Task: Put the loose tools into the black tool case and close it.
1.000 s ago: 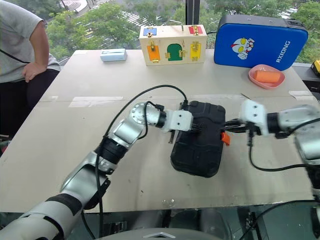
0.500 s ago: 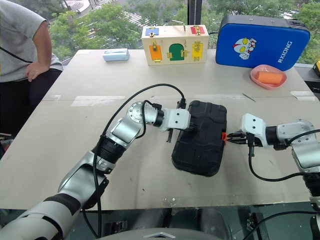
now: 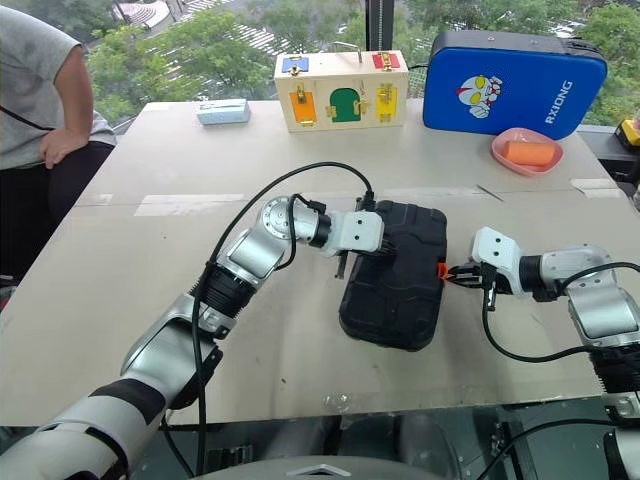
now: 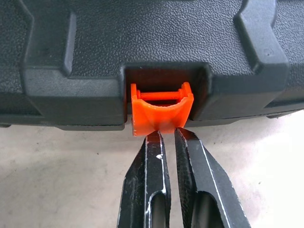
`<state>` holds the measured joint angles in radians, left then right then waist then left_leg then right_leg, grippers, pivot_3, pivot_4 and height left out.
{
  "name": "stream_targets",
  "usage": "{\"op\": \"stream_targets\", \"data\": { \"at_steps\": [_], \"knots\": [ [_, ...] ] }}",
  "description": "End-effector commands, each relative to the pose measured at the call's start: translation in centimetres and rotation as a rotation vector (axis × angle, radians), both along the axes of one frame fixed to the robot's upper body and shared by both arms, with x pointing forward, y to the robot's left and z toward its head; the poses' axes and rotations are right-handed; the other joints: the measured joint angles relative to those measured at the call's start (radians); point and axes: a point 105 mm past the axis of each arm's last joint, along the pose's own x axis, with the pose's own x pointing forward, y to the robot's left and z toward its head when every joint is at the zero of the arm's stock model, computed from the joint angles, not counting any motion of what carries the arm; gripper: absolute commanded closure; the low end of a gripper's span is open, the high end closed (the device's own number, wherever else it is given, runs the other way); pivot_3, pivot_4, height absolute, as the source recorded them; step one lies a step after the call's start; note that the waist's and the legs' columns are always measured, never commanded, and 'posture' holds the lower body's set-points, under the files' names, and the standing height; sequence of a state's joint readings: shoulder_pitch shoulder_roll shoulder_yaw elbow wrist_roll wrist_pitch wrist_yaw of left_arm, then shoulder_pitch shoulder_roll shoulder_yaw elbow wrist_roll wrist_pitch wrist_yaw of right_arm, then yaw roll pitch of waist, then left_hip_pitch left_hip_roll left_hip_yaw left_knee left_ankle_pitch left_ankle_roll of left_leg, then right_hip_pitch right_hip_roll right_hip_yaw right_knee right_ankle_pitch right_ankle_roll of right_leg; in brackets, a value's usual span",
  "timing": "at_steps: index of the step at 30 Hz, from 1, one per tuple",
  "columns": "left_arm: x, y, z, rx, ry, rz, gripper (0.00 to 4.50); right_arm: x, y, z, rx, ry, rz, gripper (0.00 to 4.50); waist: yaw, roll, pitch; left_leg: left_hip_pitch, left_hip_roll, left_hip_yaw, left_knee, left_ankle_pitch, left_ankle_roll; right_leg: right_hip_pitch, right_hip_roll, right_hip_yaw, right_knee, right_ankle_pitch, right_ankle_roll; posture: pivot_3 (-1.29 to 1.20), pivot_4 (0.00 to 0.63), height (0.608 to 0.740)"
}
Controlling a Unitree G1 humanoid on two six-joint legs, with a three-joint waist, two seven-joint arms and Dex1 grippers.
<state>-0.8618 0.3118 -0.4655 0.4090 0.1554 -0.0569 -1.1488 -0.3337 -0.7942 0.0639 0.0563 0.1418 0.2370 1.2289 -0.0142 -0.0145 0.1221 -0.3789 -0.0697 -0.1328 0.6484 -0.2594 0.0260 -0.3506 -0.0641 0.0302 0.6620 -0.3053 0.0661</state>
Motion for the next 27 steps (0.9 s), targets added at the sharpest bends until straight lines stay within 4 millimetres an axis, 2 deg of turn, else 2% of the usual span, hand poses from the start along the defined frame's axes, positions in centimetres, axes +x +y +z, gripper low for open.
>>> {"op": "stream_targets", "data": {
  "at_steps": [1,8,12,15,18,19,20,21,23,26,27],
  "knots": [
    [-1.0,0.3,-5.0,0.155,0.109,-0.001,4.50,-0.4,3.3,1.2,0.086,-0.054,0.100,4.42,-0.001,0.000,0.000,0.000,0.000,0.000,0.000,0.000,0.000,0.000,0.000,0.000,0.000,0.000,0.000,0.00,0.150,0.735],
    [-1.0,0.4,-4.9,0.159,0.108,-0.007,4.50,-0.3,4.4,0.6,0.137,-0.055,0.096,4.42,-0.001,0.001,0.000,0.000,0.000,0.000,0.000,0.000,0.000,0.000,0.000,0.000,0.000,0.000,0.000,0.00,0.150,0.735],
    [-1.0,0.7,-4.9,0.164,0.107,-0.007,4.50,-0.4,4.3,0.5,0.137,-0.058,0.094,4.42,0.000,0.001,0.001,0.000,0.000,0.000,-0.001,0.000,0.000,-0.001,0.000,0.000,0.000,0.000,0.000,0.00,0.150,0.735],
    [-0.9,1.2,-4.8,0.155,0.114,0.012,4.50,-0.7,3.0,1.0,0.102,-0.079,0.087,4.42,0.001,0.003,0.002,0.000,0.000,0.000,-0.001,0.000,0.000,-0.001,0.000,0.000,0.000,0.000,0.000,0.00,0.150,0.735],
    [-0.7,3.0,-3.5,0.074,0.188,0.088,4.50,-1.3,0.6,1.8,0.053,-0.108,0.074,4.42,0.001,0.005,0.004,-0.001,0.000,0.000,-0.001,0.000,0.000,-0.001,0.000,0.000,-0.001,0.000,0.000,0.00,0.150,0.735],
    [-0.7,3.8,-3.0,0.050,0.212,0.108,3.97,-1.5,-0.3,2.2,0.046,-0.118,0.062,4.50,-0.003,0.005,0.005,-0.002,0.000,0.000,-0.002,0.000,0.000,-0.003,0.000,0.000,-0.001,0.000,0.000,0.00,0.150,0.735],
    [-0.8,4.4,-2.7,0.038,0.224,0.117,3.81,-1.5,-0.8,2.4,0.044,-0.123,0.054,4.50,-0.005,0.006,0.005,-0.003,0.000,0.000,-0.002,0.000,0.000,-0.005,0.001,0.001,0.000,0.000,0.000,0.00,0.150,0.735],
    [-1.0,5.6,-2.2,0.020,0.251,0.140,3.54,-2.0,-1.7,2.7,0.045,-0.095,0.052,4.23,-0.008,0.006,0.005,-0.004,0.000,0.000,-0.003,0.000,0.000,-0.005,0.001,0.001,0.000,0.000,0.000,0.00,0.150,0.735],
    [-2.2,9.2,-0.1,-0.046,0.342,0.180,2.80,-3.1,-3.6,4.8,0.096,-0.063,0.068,3.73,-0.026,0.009,0.008,-0.005,0.001,0.001,-0.006,0.000,0.000,-0.010,0.001,0.004,0.000,0.000,0.000,0.00,0.150,0.735],
    [-4.4,13.1,2.6,-0.128,0.469,0.217,1.33,-3.7,-5.6,7.1,0.149,-0.028,0.058,2.24,-0.039,0.012,0.015,-0.003,0.002,0.001,-0.012,0.002,-0.003,-0.013,0.004,0.012,0.000,-0.001,-0.003,0.00,0.150,0.735],
    [-4.9,13.7,3.1,-0.142,0.496,0.230,0.90,-3.8,-6.0,7.4,0.155,-0.014,0.055,1.80,-0.037,0.012,0.020,-0.003,0.002,0.001,-0.013,0.001,-0.002,-0.014,0.005,0.013,0.000,-0.001,-0.003,0.00,0.150,0.735]
  ]
}}
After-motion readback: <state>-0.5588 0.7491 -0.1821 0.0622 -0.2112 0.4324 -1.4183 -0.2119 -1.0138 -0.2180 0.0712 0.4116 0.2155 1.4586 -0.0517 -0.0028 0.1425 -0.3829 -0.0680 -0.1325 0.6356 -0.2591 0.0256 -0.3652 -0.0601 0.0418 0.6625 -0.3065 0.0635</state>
